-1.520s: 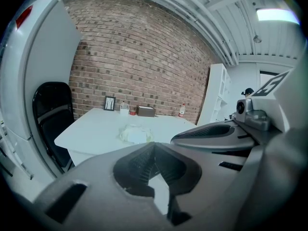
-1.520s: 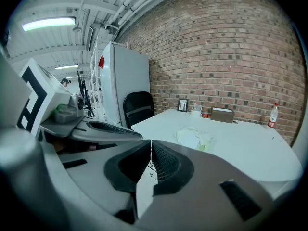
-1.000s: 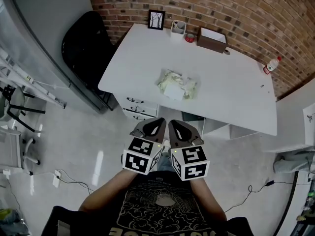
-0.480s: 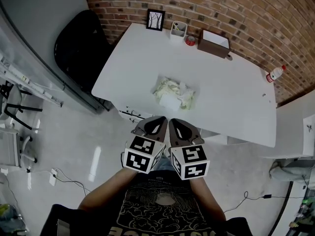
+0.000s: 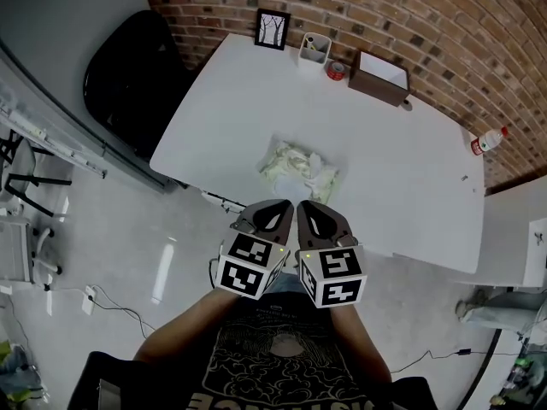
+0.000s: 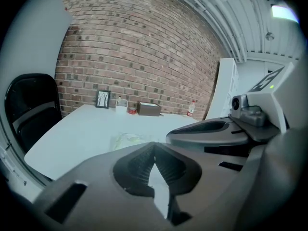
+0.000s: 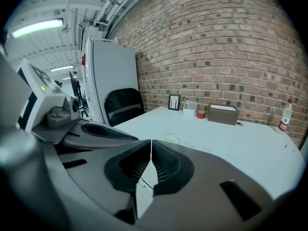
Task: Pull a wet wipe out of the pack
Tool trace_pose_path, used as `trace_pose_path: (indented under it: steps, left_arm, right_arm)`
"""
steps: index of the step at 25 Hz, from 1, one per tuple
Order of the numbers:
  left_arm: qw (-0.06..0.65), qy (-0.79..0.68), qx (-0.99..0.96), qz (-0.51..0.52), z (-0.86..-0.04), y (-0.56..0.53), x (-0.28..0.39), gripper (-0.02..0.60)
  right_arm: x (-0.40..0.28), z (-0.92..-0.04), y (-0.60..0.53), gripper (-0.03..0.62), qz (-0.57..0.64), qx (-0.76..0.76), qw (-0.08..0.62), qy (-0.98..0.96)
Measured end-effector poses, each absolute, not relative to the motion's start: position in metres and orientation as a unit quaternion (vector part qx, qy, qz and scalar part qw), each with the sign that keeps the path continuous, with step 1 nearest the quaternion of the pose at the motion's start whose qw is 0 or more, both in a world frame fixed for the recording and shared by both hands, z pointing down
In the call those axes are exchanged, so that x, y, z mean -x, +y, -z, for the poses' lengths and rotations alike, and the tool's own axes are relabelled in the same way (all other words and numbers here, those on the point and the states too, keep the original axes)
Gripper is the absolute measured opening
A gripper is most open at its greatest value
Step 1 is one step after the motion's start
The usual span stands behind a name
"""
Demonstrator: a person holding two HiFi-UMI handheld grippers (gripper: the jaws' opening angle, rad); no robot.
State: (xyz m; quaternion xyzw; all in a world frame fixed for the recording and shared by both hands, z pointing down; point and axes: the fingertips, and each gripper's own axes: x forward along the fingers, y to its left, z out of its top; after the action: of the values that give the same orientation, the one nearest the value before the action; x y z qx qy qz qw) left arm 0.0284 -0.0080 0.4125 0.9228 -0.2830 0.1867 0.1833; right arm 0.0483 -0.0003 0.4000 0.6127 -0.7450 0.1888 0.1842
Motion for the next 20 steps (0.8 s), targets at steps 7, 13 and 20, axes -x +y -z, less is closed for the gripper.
trace_pose_path:
  steps: [7,13,20]
  left_arm:
    - [0.195,-0.293,-0.916,-0.192,-0.428,-0.033,-0.038,0.012]
    - [0.209,-0.296,-0.911,-0.198,-0.442,-0.048,-0.044,0.012]
    - [0.210,-0.305,-0.907,-0.202,-0.456,-0.067,-0.052,0.012]
  right_arm:
    - [-0.062,-0.416,-0.027,0.018,-0.197,-0.603,0.199,-0.747]
    - [-0.069,-0.432,-0.047,0.018,-0.203,-0.591,0.220,-0.749]
    - [-0.079,-0.453,-0.066,0.020,-0.211,-0.577,0.246,-0.749]
